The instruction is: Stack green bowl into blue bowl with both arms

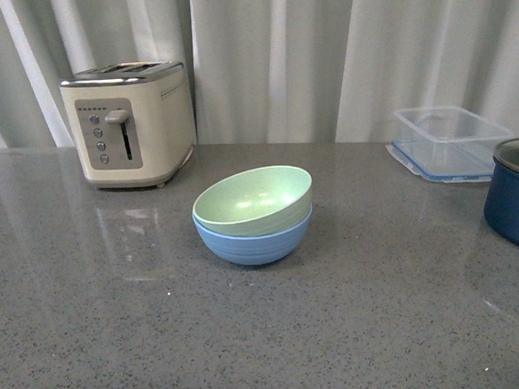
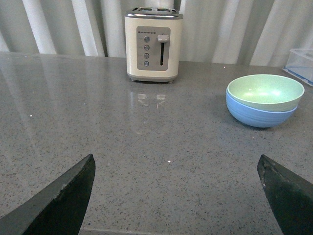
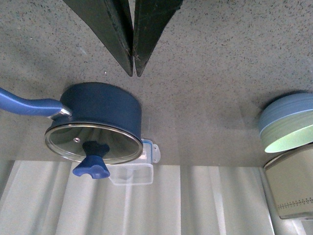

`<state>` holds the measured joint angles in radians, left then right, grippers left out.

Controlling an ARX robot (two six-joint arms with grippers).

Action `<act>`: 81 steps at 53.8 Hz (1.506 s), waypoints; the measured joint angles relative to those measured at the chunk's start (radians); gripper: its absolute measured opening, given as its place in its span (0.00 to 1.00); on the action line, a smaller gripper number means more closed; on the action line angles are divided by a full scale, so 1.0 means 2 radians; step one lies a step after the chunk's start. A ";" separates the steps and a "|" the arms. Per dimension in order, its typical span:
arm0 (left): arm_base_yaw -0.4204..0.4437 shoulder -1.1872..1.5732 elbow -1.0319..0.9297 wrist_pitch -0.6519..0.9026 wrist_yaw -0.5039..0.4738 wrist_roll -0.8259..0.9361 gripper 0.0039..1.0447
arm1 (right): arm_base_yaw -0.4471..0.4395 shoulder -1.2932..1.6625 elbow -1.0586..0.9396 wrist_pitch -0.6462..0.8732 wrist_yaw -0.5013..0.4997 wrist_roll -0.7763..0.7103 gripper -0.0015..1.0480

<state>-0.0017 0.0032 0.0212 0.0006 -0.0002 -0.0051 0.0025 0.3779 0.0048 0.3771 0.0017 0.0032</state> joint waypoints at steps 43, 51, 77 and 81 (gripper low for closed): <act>0.000 0.000 0.000 0.000 0.000 0.000 0.94 | 0.000 -0.169 0.000 -0.183 -0.001 0.000 0.01; 0.000 0.000 0.000 0.000 0.000 0.000 0.94 | 0.000 -0.186 0.000 -0.187 -0.001 0.000 0.01; 0.000 0.000 0.000 0.000 0.000 0.000 0.94 | 0.000 -0.187 0.000 -0.188 -0.001 -0.001 0.85; 0.000 0.000 0.000 0.000 0.000 0.000 0.94 | 0.000 -0.187 0.000 -0.188 -0.001 0.000 0.91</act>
<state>-0.0017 0.0032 0.0212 0.0006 -0.0002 -0.0051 0.0025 0.0044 0.0051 0.0010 -0.0006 0.0029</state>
